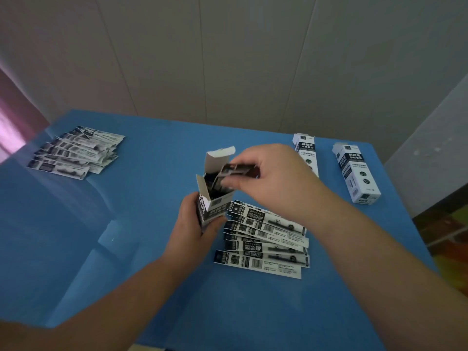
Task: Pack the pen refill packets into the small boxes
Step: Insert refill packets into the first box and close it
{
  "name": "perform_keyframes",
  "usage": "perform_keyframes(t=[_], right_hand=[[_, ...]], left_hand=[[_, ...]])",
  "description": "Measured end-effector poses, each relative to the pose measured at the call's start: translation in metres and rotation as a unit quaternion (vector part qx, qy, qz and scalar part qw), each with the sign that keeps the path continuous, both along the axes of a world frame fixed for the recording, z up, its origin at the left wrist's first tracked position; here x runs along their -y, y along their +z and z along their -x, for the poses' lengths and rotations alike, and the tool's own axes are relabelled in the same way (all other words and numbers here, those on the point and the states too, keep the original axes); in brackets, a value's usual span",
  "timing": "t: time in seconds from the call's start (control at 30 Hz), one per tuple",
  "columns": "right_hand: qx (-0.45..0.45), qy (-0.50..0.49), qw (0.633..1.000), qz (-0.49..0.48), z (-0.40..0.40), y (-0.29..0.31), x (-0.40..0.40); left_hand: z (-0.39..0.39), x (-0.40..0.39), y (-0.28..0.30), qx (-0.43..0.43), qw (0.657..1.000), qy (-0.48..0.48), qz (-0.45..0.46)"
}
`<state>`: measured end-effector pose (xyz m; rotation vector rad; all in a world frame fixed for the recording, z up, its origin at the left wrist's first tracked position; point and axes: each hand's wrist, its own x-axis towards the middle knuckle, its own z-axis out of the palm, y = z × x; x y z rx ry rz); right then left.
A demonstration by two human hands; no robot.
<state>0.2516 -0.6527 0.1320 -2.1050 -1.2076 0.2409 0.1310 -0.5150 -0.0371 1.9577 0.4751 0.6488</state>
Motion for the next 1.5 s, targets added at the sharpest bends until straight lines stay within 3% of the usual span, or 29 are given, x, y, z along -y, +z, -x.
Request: perform_keyframes(t=[0.1, 0.3, 0.53, 0.63, 0.7, 0.73, 0.8, 0.87, 0.93, 1.5], right_hand=[[0.037, 0.007, 0.996, 0.079, 0.003, -0.004, -0.013], [0.093, 0.004, 0.994, 0.065, -0.004, 0.01, -0.017], [0.156, 0.03, 0.971, 0.177, -0.001, 0.003, -0.033], [0.031, 0.015, 0.997, 0.074, -0.012, 0.0, -0.018], [-0.055, -0.053, 0.996, -0.045, -0.021, -0.013, -0.002], [-0.054, -0.095, 0.992, -0.056, -0.027, -0.023, 0.005], [0.024, -0.138, 0.987, 0.084, -0.038, -0.046, 0.019], [0.082, -0.114, 0.951, 0.276, -0.041, -0.072, 0.028], [0.075, -0.103, 0.931, 0.342, -0.04, -0.092, 0.031], [0.092, -0.105, 0.943, 0.303, -0.034, -0.112, 0.032]], left_hand=[[-0.001, 0.0, -0.001, 0.001, 1.0, 0.001, -0.001], [-0.002, -0.001, 0.0, 0.004, 1.0, -0.004, -0.004], [-0.001, 0.001, 0.003, -0.007, 1.0, -0.017, -0.022], [0.0, -0.001, 0.001, -0.002, 1.0, -0.016, -0.002], [0.001, -0.001, 0.0, 0.0, 1.0, -0.012, 0.01], [0.002, -0.001, 0.0, 0.003, 1.0, -0.008, 0.013], [0.003, 0.0, 0.001, 0.004, 1.0, -0.005, 0.022], [0.004, 0.0, 0.003, 0.001, 1.0, -0.007, 0.024], [0.004, -0.001, 0.004, -0.003, 1.0, -0.007, 0.024], [0.006, -0.002, 0.007, -0.022, 0.999, -0.01, 0.042]])
